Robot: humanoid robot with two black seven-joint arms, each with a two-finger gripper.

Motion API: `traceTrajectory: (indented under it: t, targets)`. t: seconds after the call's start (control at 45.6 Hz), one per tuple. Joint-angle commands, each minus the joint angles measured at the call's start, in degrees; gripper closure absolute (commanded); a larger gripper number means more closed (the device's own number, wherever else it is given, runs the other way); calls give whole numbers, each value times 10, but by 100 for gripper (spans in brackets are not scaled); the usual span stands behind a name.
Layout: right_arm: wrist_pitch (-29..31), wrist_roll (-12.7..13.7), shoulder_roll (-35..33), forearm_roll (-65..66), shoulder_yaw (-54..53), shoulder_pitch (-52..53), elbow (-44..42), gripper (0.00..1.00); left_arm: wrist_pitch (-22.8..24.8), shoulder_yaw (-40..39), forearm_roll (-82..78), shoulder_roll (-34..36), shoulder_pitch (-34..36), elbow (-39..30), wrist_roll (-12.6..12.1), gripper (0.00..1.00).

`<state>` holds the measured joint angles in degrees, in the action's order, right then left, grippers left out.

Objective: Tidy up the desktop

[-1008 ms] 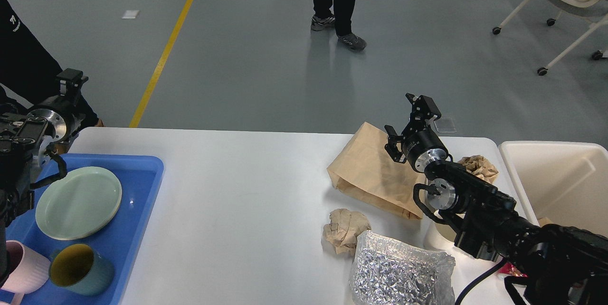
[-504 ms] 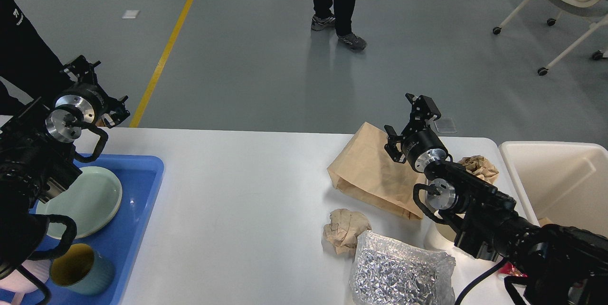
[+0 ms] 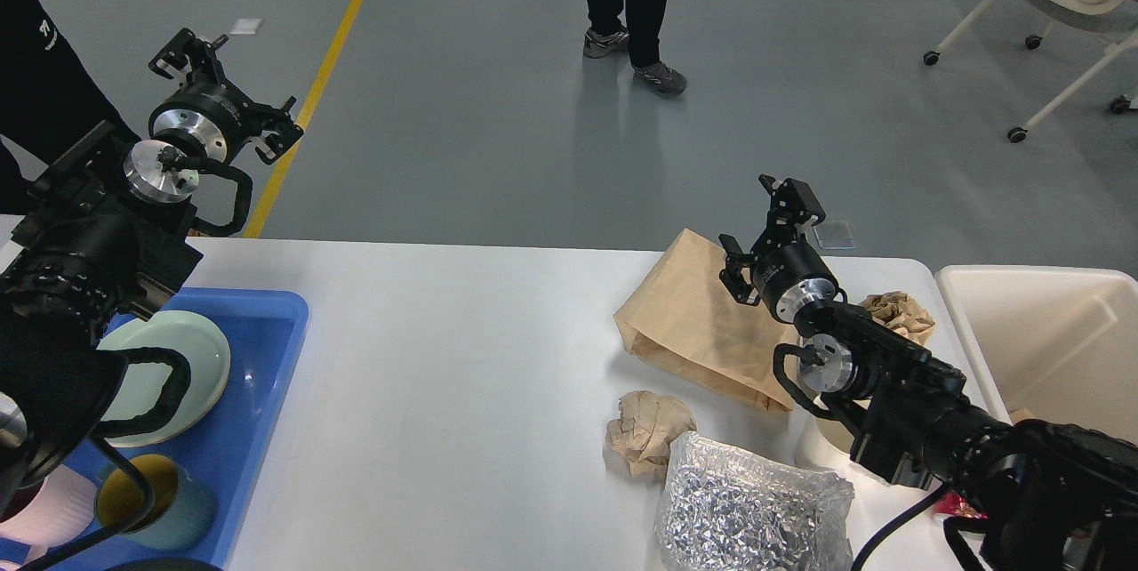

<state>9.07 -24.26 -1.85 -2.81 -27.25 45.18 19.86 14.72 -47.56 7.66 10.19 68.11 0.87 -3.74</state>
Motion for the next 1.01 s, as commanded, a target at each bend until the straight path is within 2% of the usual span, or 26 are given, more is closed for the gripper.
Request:
traceTrajectory:
  t: [0.0, 0.088, 0.219, 0.46, 0.723, 0.789, 0.854, 0.898, 0.986]
  targets:
    - [0, 0, 0, 0, 0, 0, 0, 0, 6, 11, -3, -16, -8, 0, 7, 4]
    - [0, 0, 0, 0, 0, 0, 0, 0, 21, 52, -4, -22, -16, -1, 6, 4]
    - [0, 0, 0, 0, 0, 0, 0, 0, 7, 110, -4, -61, -32, 0, 4, 4]
    - [0, 0, 0, 0, 0, 0, 0, 0, -55, 102, 3, -69, -37, 2, -1, 4]
    - [0, 0, 0, 0, 0, 0, 0, 0, -64, 95, 5, -95, -73, 0, 14, 4]
    - [0, 0, 0, 0, 0, 0, 0, 0, -63, 89, 4, -101, -76, 0, 37, 4]
    - [0, 0, 0, 0, 0, 0, 0, 0, -61, 86, 4, -109, -76, -1, 81, 4]
    - [0, 0, 0, 0, 0, 0, 0, 0, -59, 86, 4, -117, -79, 0, 120, 4]
    - [0, 0, 0, 0, 0, 0, 0, 0, -55, 87, 4, -126, -95, -2, 214, 4]
